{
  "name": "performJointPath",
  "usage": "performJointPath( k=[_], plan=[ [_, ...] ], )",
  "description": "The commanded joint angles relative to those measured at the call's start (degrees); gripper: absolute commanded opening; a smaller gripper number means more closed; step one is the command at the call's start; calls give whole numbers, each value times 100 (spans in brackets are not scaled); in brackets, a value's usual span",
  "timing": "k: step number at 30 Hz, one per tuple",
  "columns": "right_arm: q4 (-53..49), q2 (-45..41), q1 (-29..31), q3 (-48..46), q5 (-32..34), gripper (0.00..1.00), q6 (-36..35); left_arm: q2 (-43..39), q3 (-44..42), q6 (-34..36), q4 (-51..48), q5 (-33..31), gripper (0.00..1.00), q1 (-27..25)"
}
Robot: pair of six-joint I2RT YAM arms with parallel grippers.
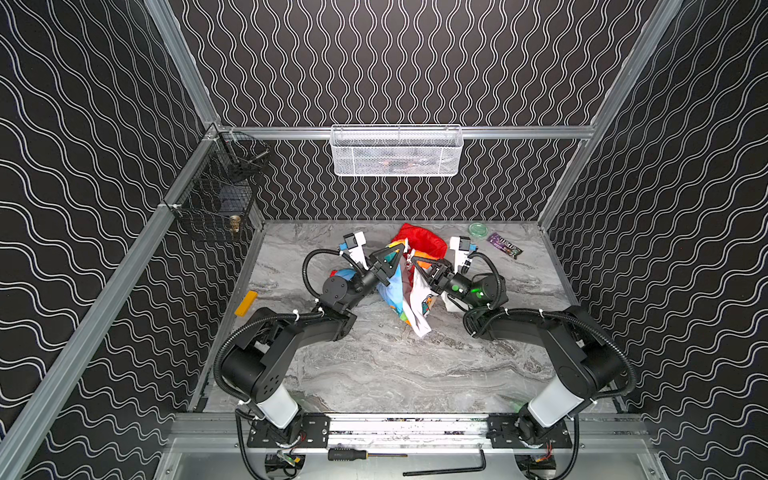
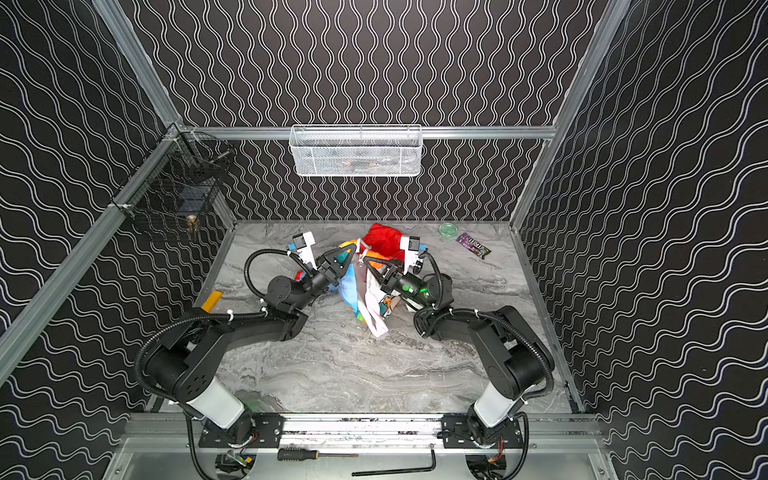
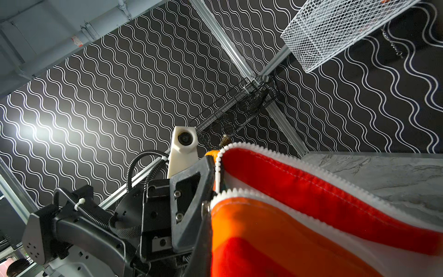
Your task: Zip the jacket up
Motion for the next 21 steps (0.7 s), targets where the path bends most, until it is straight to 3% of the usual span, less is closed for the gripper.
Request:
performJointPath(
  k=[1, 21],
  plan=[
    [425, 24, 17, 55, -3, 0, 58, 16, -1, -27, 345, 14, 0, 2],
    [395, 139, 17, 177, 172, 0, 128, -11, -46, -91, 348, 171, 0, 2]
  ],
)
